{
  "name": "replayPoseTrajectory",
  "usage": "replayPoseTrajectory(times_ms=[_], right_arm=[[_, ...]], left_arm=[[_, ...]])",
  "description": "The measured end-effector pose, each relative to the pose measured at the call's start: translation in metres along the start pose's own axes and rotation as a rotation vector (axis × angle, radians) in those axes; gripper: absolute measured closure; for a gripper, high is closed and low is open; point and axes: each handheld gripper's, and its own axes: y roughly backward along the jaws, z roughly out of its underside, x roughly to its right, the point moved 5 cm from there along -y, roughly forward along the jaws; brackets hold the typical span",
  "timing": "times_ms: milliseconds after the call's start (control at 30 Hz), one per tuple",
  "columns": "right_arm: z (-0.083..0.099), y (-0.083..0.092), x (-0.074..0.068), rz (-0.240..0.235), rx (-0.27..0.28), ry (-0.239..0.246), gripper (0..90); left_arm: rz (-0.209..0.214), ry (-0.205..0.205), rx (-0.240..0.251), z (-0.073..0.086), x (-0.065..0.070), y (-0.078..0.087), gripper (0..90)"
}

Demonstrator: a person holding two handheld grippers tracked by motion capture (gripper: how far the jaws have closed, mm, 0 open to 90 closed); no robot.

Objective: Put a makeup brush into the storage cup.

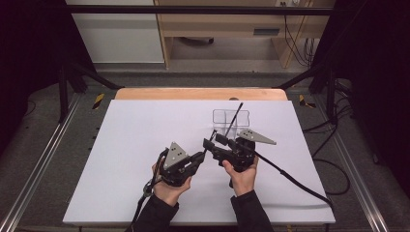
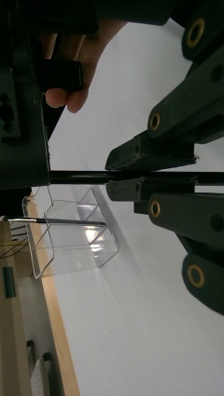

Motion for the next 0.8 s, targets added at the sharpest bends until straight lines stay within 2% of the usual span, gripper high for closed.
replayPoseTrajectory(times_ms=[800], right_arm=[[0.0013, -0.0022, -0.0015, -0.024, -0.010, -0.060, 69.6]], left_arm=[[-0.008, 0.002, 0.019, -0.0035, 0.0047, -0.0006, 83.3]])
